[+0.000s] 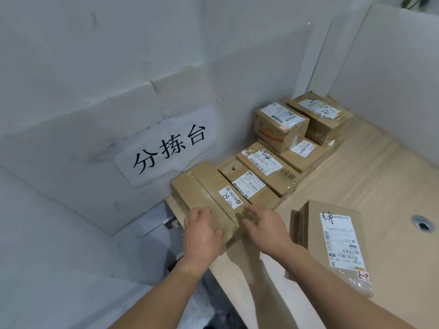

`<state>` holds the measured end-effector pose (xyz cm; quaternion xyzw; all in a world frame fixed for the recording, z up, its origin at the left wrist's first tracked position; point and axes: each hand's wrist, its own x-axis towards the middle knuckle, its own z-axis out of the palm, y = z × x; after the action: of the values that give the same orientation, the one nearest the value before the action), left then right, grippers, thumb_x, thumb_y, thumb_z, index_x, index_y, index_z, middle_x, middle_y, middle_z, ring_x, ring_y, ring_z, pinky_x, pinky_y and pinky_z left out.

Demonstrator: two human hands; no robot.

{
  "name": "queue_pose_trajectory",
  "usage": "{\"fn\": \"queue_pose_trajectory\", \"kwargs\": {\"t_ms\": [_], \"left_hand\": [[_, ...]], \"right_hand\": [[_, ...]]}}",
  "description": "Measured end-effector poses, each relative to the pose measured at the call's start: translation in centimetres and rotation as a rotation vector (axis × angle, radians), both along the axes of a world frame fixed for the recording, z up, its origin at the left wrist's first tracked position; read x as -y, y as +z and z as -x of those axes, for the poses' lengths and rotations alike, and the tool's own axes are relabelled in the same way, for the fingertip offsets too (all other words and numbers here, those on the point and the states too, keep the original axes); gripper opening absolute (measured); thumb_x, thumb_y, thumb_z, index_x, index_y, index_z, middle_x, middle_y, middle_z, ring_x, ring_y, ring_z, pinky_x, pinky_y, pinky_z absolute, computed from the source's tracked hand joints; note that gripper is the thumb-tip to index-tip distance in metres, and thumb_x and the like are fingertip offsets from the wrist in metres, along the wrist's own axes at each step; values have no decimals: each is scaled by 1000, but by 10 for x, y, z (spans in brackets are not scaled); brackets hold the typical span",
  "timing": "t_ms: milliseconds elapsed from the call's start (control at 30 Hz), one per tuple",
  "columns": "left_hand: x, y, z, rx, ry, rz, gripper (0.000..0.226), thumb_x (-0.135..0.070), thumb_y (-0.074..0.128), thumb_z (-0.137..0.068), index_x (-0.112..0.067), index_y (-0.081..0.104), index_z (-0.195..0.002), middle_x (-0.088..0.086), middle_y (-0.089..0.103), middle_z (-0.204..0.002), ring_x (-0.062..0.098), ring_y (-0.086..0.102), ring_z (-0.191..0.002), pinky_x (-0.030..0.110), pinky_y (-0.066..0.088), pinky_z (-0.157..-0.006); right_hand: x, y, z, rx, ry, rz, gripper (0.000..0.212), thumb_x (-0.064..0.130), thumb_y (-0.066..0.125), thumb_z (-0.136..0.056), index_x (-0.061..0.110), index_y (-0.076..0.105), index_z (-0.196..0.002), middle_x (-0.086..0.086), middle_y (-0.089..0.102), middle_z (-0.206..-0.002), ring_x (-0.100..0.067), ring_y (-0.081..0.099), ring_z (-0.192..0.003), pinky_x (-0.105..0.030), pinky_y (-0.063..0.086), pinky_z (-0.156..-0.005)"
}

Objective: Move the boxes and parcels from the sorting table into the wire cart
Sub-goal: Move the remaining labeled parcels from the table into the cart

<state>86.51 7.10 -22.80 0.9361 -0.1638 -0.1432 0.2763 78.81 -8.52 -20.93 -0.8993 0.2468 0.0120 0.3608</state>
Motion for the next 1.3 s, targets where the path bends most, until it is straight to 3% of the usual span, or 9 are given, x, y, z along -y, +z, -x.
{"fn": "queue_pose_trajectory", "kwargs": {"t_ms": [267, 433, 667, 833, 933, 1067, 1133, 1200, 1300], "left_hand": [[-30, -20, -20, -277, 10, 23, 62, -29, 63, -98, -22, 36, -154, 9, 30, -156, 23, 40, -140, 26, 31, -113], [-31, -27, -27, -363, -27, 60, 65, -24, 60, -100, -23, 30, -157, 8, 27, -161, 22, 34, -146, 25, 27, -116], [-35, -27, -32, -345, -81, 39, 62, -26, 57, -102, -24, 29, -157, 7, 28, -162, 22, 40, -143, 25, 32, -113], [-43, -27, -36, -329, -62, 49, 53, -24, 56, -101, -22, 39, -151, 5, 39, -154, 19, 52, -126, 15, 34, -93], [-50, -27, -36, -346, 15, 74, 41, -22, 56, -101, -19, 43, -140, 6, 49, -139, 15, 51, -100, 18, 44, -80], [-63, -33, -31, -355, 130, 194, 52, -17, 57, -101, -26, 30, -145, -2, 58, -129, 11, 57, -91, 11, 41, -56], [-68, -36, -29, -374, 153, 261, 54, -16, 57, -101, -29, 31, -147, -10, 61, -117, 5, 60, -86, 10, 42, -56], [-72, -40, -28, -414, 173, 273, 43, -17, 57, -101, -23, 44, -141, -17, 61, -102, 0, 59, -83, 9, 42, -56], [-79, -48, -28, -555, 288, 367, 24, -18, 60, -99, -15, 59, -123, -8, 68, -97, 8, 67, -86, 17, 53, -65]], "right_hand": [[-31, -33, -24, -50, 162, 199, 17, 21, 62, -88, 15, 66, -103, -2, 62, -108, -25, 58, -103, -35, 47, -82], [-29, -38, -33, -131, 108, 323, 27, 35, 62, -86, 23, 62, -111, 0, 55, -113, -26, 50, -111, -38, 47, -90], [-29, -40, -39, -256, 69, 347, 38, 47, 60, -88, 28, 57, -122, -1, 47, -126, -24, 41, -124, -40, 48, -98], [-38, -39, -40, -285, 31, 341, 50, 51, 61, -89, 27, 52, -131, -5, 48, -131, -29, 41, -126, -39, 44, -103], [-46, -38, -33, -272, -26, 252, 55, 50, 62, -91, 24, 45, -137, -7, 52, -132, -28, 51, -120, -38, 48, -96], [-54, -46, -19, -296, -82, 144, 42, 50, 58, -94, 22, 49, -124, -6, 63, -116, -27, 63, -100, -36, 47, -75], [-56, -52, -14, -291, -138, 80, 34, 48, 58, -94, 22, 54, -113, -4, 65, -110, -25, 62, -92, -37, 51, -74], [-57, -57, -10, -260, -228, -56, 27, 39, 62, -93, 19, 58, -111, -2, 68, -108, -23, 62, -93, -40, 54, -79], [-58, -60, -4, -225, -362, -260, 16, 27, 68, -90, 16, 61, -100, 1, 70, -103, -19, 64, -94, -45, 56, -86]]}}
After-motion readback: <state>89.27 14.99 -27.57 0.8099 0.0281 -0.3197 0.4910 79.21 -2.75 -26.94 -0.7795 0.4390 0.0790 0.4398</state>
